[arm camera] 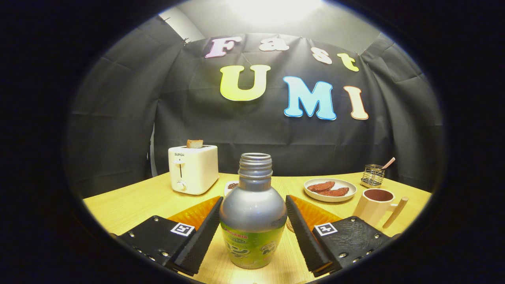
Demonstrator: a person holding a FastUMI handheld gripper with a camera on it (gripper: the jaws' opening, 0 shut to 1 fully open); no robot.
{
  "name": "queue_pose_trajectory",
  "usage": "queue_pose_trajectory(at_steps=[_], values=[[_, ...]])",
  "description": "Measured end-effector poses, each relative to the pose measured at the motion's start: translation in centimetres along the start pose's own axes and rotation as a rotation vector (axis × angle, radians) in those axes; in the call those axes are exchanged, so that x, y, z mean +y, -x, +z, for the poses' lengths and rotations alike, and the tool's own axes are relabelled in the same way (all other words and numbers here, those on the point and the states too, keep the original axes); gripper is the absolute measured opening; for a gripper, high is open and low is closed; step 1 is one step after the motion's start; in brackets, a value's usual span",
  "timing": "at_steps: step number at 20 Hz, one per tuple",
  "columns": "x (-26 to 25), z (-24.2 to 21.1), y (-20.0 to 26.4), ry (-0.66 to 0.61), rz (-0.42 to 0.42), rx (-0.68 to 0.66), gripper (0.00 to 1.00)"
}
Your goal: Take the bottle from table, then pour the juice into the cup, finally place the bottle on the coaster
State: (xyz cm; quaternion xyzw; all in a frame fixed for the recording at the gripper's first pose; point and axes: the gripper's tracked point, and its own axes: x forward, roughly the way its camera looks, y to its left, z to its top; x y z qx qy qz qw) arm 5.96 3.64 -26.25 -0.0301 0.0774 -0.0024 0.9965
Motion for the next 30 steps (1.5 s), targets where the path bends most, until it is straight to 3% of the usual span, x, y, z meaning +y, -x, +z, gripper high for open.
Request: queue_pose_trajectory(at_steps=[1, 4, 11, 20, 30], values=[[0.1, 0.0, -0.2, -0.005, 0.005, -0.006, 0.95], [0.3, -0.1, -0.1, -0.001, 0.014, -0.017, 0.82], [-1.0, 2.0, -0.4, 0.026, -0.007, -0.054, 0.77], [-5.7, 2.7, -1.8, -0.298, -0.042, -0.036, 0.77], [-7.6, 3.0, -2.5, -0.573, -0.045, -0.017, 0.76]])
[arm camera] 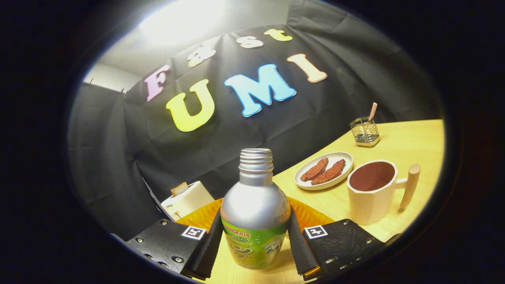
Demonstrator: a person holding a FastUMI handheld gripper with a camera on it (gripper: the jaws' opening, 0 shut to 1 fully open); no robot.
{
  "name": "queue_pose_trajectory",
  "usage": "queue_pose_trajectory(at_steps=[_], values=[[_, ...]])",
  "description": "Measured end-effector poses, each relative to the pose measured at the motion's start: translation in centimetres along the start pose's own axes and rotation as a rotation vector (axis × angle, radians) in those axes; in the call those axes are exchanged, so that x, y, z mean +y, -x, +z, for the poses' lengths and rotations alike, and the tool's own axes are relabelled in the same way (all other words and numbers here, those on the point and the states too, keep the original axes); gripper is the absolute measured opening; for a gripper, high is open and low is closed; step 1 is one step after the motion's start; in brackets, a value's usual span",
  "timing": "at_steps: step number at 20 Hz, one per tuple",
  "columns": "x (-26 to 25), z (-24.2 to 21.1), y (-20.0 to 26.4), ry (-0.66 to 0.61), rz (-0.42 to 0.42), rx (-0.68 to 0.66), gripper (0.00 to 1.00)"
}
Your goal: Take the bottle from table, then pour the juice into the cup, finally place the bottle on the coaster
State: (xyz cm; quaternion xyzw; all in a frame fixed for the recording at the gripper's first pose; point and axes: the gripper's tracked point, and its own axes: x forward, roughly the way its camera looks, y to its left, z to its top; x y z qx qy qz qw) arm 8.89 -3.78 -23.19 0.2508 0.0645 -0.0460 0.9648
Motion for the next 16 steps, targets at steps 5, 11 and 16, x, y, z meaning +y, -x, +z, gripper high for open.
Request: queue_pose_trajectory(at_steps=[5, 11, 16], values=[[-0.6, 1.3, -0.4, -0.197, 0.027, -0.025, 0.76], [-0.9, 1.6, -0.9, -0.351, 0.039, -0.023, 0.76], [-0.8, 2.1, -1.0, -0.531, 0.082, -0.043, 0.76]])
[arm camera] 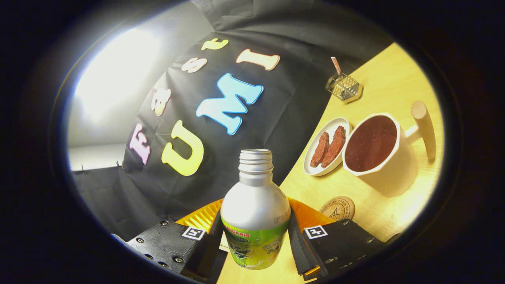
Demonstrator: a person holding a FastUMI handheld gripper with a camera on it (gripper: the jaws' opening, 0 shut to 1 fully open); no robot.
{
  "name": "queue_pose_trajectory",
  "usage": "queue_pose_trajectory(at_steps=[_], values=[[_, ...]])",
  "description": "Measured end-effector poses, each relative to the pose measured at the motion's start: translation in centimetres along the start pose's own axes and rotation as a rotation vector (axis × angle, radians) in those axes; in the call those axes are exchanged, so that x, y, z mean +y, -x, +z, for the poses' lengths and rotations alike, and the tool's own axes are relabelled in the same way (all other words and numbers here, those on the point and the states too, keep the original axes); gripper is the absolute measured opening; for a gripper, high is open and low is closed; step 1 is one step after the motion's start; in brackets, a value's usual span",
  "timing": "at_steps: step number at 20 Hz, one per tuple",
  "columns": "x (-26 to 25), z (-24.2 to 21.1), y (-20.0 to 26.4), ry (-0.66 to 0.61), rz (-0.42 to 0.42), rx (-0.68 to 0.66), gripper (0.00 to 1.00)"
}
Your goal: Take the bottle from table, then pour the juice into the cup, finally place the bottle on the coaster
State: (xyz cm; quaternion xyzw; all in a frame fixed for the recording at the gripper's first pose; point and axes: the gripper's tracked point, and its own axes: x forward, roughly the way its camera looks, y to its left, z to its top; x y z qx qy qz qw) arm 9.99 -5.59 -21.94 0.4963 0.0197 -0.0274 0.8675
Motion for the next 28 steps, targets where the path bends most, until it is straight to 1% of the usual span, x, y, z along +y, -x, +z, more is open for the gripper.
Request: queue_pose_trajectory(at_steps=[6, 14, 28], values=[[0.2, 0.9, -0.1, -0.146, 0.024, -0.024, 0.76], [0.7, 1.5, -0.4, -0.309, 0.045, -0.044, 0.76], [0.2, 1.7, -0.7, -0.540, 0.046, -0.076, 0.76]])
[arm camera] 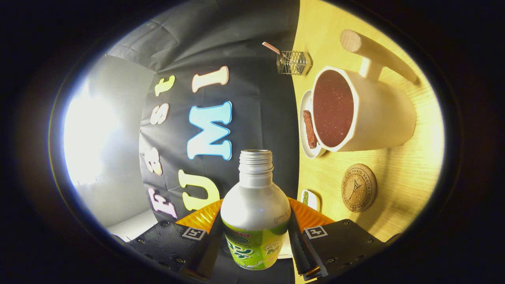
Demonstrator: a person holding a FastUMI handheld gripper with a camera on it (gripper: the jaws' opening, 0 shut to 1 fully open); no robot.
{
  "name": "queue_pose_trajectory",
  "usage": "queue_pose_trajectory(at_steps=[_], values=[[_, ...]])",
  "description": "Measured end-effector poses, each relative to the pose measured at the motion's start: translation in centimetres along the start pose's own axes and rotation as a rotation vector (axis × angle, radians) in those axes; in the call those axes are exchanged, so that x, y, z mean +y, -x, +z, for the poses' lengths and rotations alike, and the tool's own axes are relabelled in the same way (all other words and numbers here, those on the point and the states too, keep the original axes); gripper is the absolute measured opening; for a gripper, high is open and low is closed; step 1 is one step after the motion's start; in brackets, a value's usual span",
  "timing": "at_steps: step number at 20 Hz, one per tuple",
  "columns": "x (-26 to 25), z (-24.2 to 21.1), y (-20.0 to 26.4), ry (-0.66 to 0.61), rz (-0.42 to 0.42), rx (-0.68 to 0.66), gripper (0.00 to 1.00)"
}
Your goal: Take the bottle from table, then pour the juice into the cup, finally place the bottle on the coaster
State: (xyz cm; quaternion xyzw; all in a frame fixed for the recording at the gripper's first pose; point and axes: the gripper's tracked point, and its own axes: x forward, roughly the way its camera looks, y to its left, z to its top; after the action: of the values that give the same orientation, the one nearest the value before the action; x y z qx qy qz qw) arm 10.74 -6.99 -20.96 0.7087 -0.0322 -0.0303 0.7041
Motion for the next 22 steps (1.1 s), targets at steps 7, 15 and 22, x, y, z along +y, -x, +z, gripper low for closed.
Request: queue_pose_trajectory(at_steps=[7, 15, 22], values=[[0.4, 0.5, -0.2, -0.112, 0.021, -0.032, 0.76], [0.9, 0.8, -0.4, -0.152, 0.039, -0.046, 0.76], [1.4, 0.7, -0.5, -0.169, 0.049, -0.047, 0.76]])
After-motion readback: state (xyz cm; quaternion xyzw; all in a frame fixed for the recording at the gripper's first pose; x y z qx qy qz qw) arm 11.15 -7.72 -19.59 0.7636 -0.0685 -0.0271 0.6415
